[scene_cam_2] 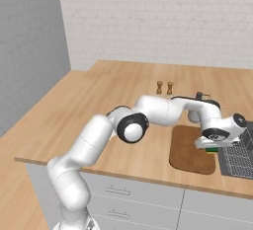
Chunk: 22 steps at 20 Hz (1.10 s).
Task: Pick up the sponge from the counter and clean the cutting board by briefly scrubbing or pressing down on the cutting board. Once finished, release the sponge.
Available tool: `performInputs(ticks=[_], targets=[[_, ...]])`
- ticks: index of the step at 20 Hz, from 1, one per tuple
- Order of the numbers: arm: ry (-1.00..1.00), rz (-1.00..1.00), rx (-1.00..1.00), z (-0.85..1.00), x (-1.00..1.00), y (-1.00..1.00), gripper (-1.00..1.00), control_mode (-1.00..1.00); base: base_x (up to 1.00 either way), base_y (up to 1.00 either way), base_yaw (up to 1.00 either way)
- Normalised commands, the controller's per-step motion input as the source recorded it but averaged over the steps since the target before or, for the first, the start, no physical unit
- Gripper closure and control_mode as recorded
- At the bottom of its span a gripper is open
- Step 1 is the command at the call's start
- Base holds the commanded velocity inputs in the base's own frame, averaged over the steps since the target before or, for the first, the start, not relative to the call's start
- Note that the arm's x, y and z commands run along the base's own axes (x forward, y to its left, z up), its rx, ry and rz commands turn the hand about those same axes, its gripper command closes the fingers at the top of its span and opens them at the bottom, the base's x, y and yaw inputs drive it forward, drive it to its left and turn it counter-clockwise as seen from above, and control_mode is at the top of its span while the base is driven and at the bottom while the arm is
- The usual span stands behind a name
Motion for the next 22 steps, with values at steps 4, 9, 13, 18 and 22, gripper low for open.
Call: performInputs(ticks=[4,9,13,18,22], targets=[[0.0,0.13,0.0,-0.31,-1.0,0.02,1.0,-1.0,0.0,0.0,0.0],[0.0,0.14,0.0,-0.29,-1.0,0.17,1.0,-1.0,0.0,0.0,0.0],[0.0,0.18,0.0,-0.34,-0.8,0.69,1.0,-1.0,0.0,0.0,0.0],[0.0,0.2,-0.03,-0.19,-0.53,0.99,1.0,-1.0,0.0,0.0,0.0],[-0.16,0.17,-0.22,0.28,-0.28,0.95,1.0,-1.0,0.0,0.0,0.0]])
